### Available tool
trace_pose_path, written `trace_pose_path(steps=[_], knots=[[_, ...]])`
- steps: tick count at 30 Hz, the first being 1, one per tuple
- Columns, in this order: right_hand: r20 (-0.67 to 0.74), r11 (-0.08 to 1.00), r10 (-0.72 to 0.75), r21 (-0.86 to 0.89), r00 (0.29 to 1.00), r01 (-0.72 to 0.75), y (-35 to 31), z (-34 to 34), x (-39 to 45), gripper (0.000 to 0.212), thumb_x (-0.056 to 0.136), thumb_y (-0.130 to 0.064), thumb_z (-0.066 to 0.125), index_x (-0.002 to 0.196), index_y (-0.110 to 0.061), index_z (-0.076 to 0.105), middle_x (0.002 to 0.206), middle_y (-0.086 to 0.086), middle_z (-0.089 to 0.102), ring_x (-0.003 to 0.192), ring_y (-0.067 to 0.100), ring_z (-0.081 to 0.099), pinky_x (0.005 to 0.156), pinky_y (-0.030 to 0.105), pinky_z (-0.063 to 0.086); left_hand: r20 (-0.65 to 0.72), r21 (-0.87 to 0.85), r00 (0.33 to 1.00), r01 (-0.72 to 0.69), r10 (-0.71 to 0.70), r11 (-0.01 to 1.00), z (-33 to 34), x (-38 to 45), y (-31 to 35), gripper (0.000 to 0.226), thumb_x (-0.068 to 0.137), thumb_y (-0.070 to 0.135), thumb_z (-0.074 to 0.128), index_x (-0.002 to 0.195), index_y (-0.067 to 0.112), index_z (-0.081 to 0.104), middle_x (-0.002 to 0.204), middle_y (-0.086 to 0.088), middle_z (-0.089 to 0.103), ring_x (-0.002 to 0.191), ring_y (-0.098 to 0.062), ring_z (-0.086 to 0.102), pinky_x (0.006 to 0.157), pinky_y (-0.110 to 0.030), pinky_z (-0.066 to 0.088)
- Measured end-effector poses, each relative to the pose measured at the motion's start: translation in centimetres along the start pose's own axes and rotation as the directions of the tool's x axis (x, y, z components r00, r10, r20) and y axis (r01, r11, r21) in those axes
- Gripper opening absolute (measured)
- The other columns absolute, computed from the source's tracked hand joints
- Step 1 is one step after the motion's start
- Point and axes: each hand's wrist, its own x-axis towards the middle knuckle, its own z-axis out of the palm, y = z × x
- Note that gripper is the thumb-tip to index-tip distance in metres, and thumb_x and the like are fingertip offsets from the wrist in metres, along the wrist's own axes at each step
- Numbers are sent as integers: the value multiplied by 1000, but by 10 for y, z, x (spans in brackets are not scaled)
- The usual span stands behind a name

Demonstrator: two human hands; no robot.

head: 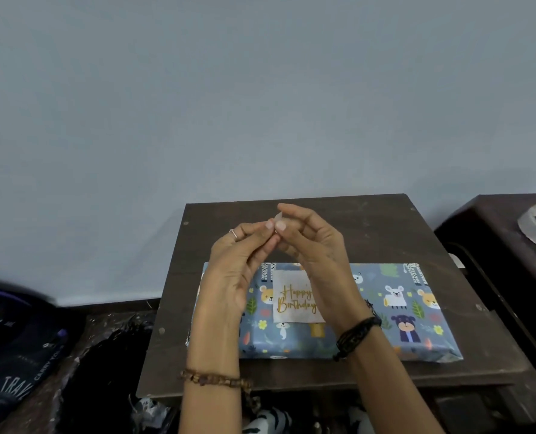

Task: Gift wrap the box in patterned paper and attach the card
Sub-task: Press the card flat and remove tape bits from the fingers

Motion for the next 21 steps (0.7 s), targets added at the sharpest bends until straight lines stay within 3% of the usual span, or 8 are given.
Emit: trace_pose_path(steps=[7, 11, 14, 17, 21], knots=[[-71, 998, -64, -4, 995, 64, 4, -16, 11, 31, 80, -2, 66, 107, -13, 56, 84, 4, 69, 81, 13, 66, 79, 25, 53, 93, 58, 995, 25, -30, 998, 2, 7, -5, 14, 86, -1, 54, 88, 0, 68, 82, -8, 74, 77, -12, 71, 68, -15, 56], [-109, 968, -167, -208, 980, 142, 3, -22, 14, 32, 81, -1, 68, 108, -12, 54, 84, 4, 66, 78, 10, 63, 73, 18, 50, 98, 188, 995, -15, -4, 982, 7, 8, -9, 15, 90, 7, 54, 93, -1, 67, 86, -9, 74, 82, -13, 71, 69, -14, 55], [-52, 929, -230, -309, 972, 204, 1, -21, 14, 35, 81, 1, 68, 107, -17, 53, 82, 1, 62, 77, 10, 63, 75, 20, 52, 23, 282, 997, -72, 68, 957, 13, 7, -12, 11, 83, 12, 66, 84, 1, 66, 74, -3, 71, 73, -8, 70, 65, -12, 53], [-9, 965, -180, -194, 984, 175, -3, -23, 11, 45, 80, 7, 66, 113, -19, 50, 86, 2, 62, 78, 8, 65, 74, 18, 52, -12, 236, 997, -75, 80, 969, 15, 6, -13, 5, 81, 6, 65, 77, 6, 64, 64, 1, 69, 64, -6, 67, 61, -12, 53], [50, 981, -64, 185, 997, 54, -10, -33, 6, 48, 84, 7, 56, 125, -16, 43, 91, 8, 66, 89, 19, 69, 79, 25, 55, -24, 79, 999, -28, 30, 997, 13, 6, -10, 8, 83, 4, 61, 77, 8, 65, 63, 1, 70, 61, -6, 68, 60, -12, 54]])
